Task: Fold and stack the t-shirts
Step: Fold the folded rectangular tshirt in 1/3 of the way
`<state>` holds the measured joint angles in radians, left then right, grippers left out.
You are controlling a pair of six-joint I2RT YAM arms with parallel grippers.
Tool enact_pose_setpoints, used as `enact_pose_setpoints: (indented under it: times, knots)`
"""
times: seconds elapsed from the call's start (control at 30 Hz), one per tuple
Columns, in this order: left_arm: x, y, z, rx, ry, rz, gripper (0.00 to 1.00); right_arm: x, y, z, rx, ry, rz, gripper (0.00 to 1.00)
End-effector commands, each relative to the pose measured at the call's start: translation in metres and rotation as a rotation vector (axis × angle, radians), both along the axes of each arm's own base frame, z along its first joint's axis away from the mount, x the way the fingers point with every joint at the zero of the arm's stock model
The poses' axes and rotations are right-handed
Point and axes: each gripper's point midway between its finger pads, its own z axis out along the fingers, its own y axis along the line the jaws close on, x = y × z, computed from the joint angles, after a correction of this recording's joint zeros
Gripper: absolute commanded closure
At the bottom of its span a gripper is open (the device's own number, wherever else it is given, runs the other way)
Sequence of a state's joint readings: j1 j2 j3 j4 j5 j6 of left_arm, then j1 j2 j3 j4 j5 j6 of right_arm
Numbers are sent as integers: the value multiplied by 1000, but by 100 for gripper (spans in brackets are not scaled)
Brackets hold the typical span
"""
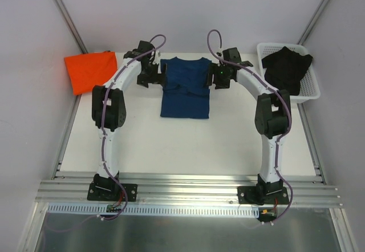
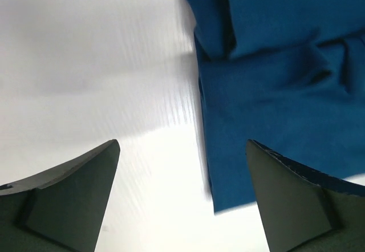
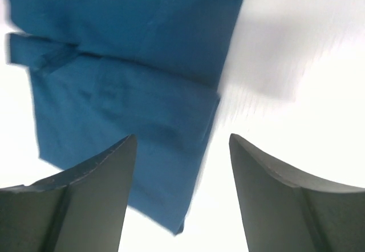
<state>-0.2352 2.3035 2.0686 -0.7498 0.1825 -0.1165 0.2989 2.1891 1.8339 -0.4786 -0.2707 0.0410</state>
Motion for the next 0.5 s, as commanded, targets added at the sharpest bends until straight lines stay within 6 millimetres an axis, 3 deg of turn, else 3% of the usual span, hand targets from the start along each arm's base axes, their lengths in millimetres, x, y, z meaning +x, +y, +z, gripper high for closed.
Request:
enact_pose_setpoints:
  times: [0.0, 0.2, 0.37, 0.47]
  knots:
    - [-18, 5, 95, -45, -149, 21, 7, -22, 16, 71, 81, -86, 25, 31]
    - [-60, -6, 118, -167, -110, -17, 13, -62, 50, 60, 103, -15, 103, 32]
    - [-68, -18, 100, -222, -36, -57, 24, -61, 62, 46, 97, 13, 113, 32]
    - [-70, -27, 80, -261, 31, -75, 31, -50, 64, 36, 129, 39, 97, 33]
